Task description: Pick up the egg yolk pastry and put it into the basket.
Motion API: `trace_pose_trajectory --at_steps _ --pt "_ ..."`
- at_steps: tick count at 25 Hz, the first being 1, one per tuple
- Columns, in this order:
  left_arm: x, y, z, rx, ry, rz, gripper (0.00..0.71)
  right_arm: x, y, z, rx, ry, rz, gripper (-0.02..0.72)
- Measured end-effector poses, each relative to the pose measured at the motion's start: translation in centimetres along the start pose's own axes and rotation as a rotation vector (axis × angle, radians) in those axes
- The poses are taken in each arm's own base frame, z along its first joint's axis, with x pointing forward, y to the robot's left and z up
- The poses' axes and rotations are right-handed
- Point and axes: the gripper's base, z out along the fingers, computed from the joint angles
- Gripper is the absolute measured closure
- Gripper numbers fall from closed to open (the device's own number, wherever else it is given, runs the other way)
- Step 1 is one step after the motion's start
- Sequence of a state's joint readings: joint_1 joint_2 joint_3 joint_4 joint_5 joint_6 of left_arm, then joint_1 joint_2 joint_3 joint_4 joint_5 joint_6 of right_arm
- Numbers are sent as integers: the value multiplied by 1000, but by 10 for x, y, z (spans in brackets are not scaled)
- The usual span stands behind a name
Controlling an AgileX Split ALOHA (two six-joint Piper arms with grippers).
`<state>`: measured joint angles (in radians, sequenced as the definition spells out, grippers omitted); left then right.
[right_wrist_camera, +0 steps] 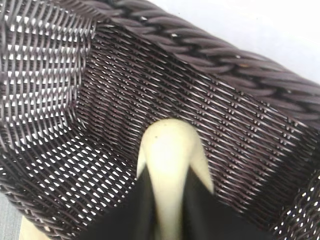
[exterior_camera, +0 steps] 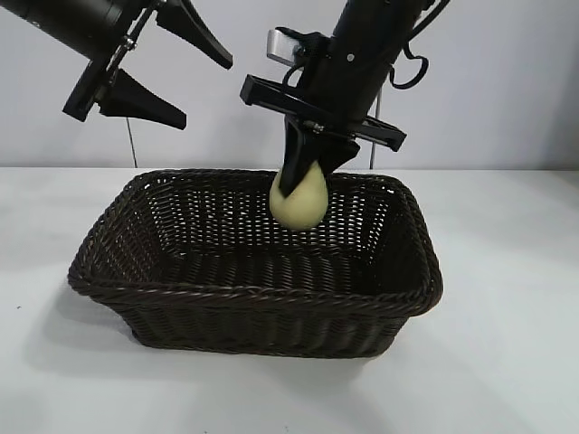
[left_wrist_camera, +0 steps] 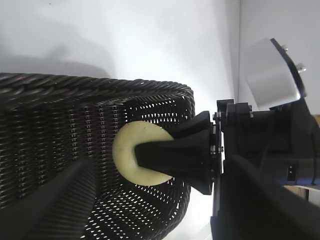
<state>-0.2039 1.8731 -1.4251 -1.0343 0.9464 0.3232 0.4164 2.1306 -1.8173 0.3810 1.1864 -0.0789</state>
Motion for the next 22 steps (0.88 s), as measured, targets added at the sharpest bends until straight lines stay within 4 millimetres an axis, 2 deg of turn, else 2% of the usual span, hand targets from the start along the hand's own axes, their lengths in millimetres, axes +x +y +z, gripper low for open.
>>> trace_pose_trajectory --at_steps 5,10,13,16,20,22 --pt "0 0 0 0 0 0 184 2 2 -5 -1 10 -9 80" --pt "0 0 0 0 0 0 184 6 6 -41 11 -64 -41 80" --pt "0 0 0 0 1 0 184 8 -7 -68 6 -122 -15 80" --pt "0 0 0 0 1 0 184 8 -31 -93 -52 -185 39 80" --pt "0 0 0 0 1 0 184 8 -58 -110 -128 -244 119 80" --pt "0 0 0 0 1 0 184 8 -60 -112 -158 -257 134 80"
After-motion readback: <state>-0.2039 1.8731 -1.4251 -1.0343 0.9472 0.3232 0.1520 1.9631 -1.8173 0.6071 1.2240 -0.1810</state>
